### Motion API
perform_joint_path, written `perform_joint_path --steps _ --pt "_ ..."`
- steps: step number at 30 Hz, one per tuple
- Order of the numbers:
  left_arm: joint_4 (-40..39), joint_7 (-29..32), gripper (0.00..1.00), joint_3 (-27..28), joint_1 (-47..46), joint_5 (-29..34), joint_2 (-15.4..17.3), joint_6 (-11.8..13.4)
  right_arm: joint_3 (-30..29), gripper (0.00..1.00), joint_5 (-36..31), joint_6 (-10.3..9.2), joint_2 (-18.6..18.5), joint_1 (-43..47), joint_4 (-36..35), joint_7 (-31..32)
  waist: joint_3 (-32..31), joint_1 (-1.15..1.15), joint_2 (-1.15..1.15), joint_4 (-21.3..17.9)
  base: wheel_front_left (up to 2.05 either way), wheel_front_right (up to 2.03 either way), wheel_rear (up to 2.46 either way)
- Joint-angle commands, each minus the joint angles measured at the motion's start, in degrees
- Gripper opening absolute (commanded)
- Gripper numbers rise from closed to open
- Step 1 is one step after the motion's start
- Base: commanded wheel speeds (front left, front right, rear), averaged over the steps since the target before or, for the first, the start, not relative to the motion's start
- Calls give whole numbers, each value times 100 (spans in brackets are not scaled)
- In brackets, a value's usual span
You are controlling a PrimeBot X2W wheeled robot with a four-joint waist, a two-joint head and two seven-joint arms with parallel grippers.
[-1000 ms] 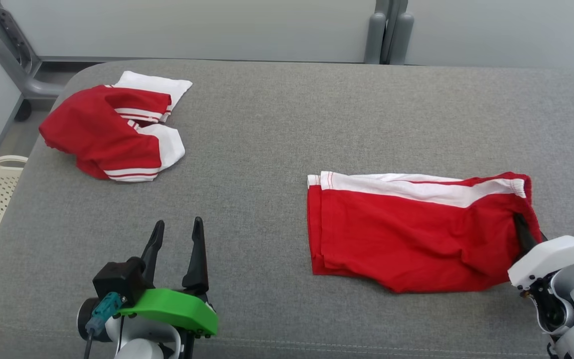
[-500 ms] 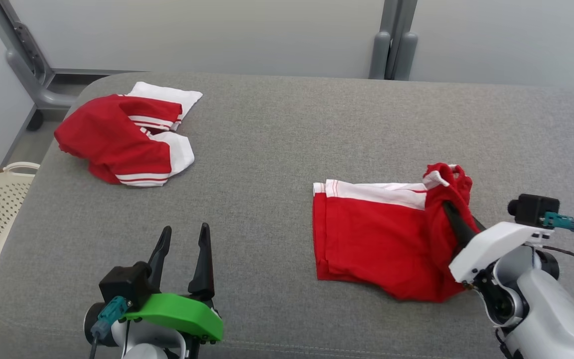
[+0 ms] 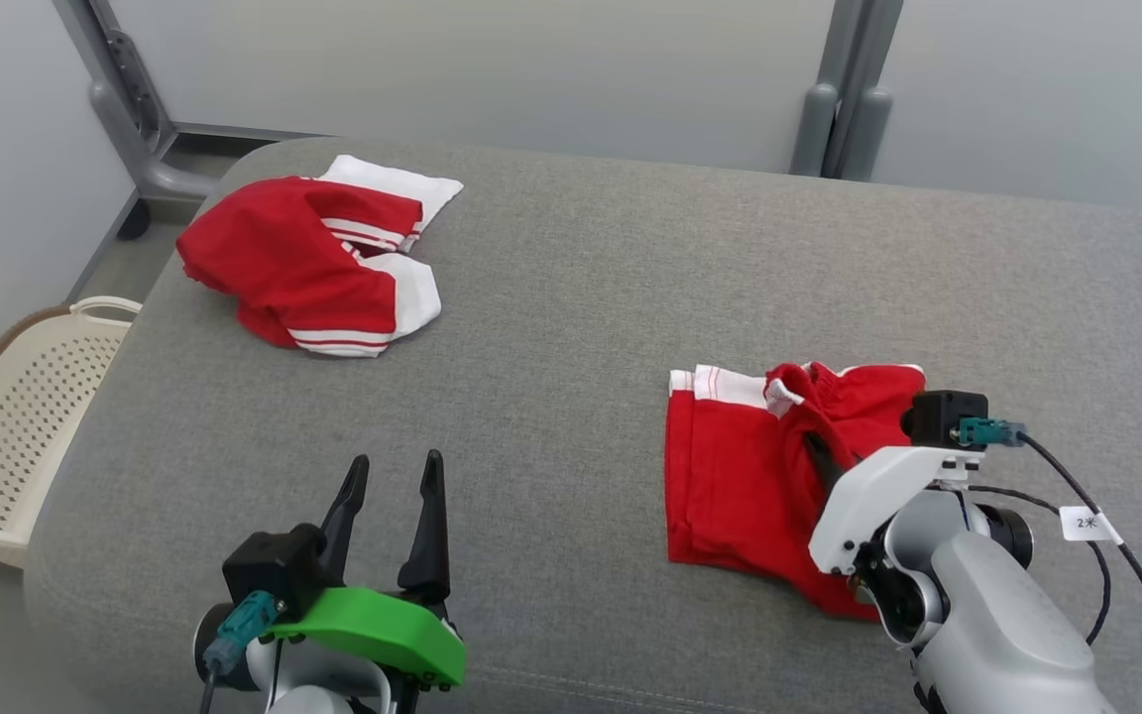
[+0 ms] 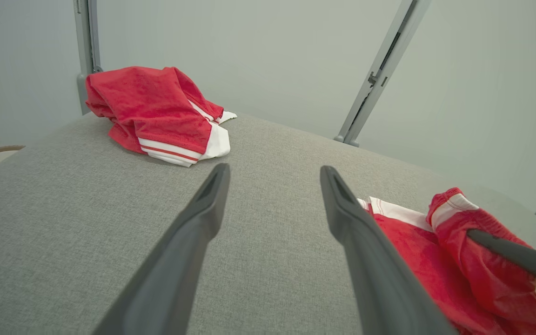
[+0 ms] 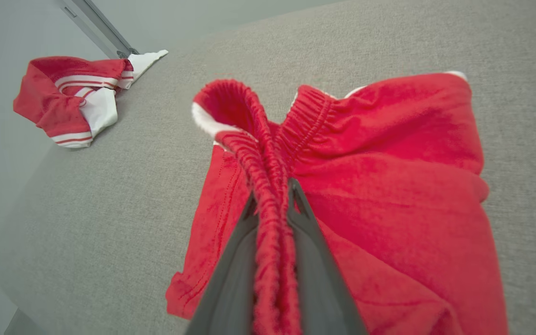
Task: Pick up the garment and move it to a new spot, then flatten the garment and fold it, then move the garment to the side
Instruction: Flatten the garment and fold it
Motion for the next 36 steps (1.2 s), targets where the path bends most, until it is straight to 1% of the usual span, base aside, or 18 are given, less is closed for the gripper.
perform_joint_path --steps 1,3,4,6,7,8,9,10,11,15,17,23,26,28,30,32,36 --pt "15 -15 100 -20 -75 -13 10 -32 -12 0 -154 0 39 -129 165 -51 -43 0 0 133 0 0 0" --pt "19 -10 100 -36 -95 -5 3 -38 6 1 -318 0 55 -197 340 -88 -41 0 0 184 0 0 0" --pt "16 -13 100 -42 -107 -2 -3 -35 12 16 -398 0 58 -243 413 -115 -37 0 0 203 0 0 0" --pt "7 -22 100 -50 -121 1 -6 -29 30 42 -514 0 73 -322 568 -145 -30 0 0 231 0 0 0" --pt "8 -29 100 -52 -121 2 -5 -28 26 59 -578 -1 79 -358 642 -162 -26 0 0 243 0 0 0" --pt "8 -29 100 -52 -121 2 -5 -28 26 59 -578 -1 79 -358 642 -162 -26 0 0 243 0 0 0" --pt "22 -35 100 -64 -114 2 -8 -29 40 91 -676 -1 87 -445 805 -149 -22 0 0 263 0 0 0" --pt "22 -35 100 -64 -114 2 -8 -29 40 91 -676 -1 87 -445 805 -149 -22 0 0 263 0 0 0" --pt "27 -38 100 -70 -120 1 -13 -29 72 100 -693 0 89 -494 862 -178 -15 0 0 273 0 0 0" --pt "44 -48 100 -85 -171 -16 -25 -38 322 100 -576 -1 91 -657 1047 -246 2 0 0 310 0 0 0" --pt "57 -50 100 -83 -181 -32 -22 -41 608 100 -434 -1 90 -763 1062 -295 6 0 0 315 0 0 0" --pt "63 -51 100 -61 -120 -51 26 0 1230 100 -121 -1 89 -869 806 -357 -38 0 0 257 0 0 0" --pt "33 -55 100 -34 -80 -57 58 37 1387 100 10 -1 88 -931 607 -393 -57 0 0 179 0 0 0" --pt "-1 -55 100 -23 -60 -58 73 56 1364 100 24 -1 87 -966 496 -446 -66 0 0 125 0 0 0" --pt "-32 -50 100 -26 -43 -53 77 80 1214 100 -60 -1 86 -1018 434 -514 -72 0 0 74 0 0 0" --pt "-66 -43 100 -30 -32 -46 90 103 969 100 -207 -1 86 -1036 421 -563 -75 0 0 27 0 0 0" --pt "-160 -26 100 -54 2 -19 121 120 383 100 -462 -1 -121 -886 404 -606 -69 0 0 -50 0 0 0"
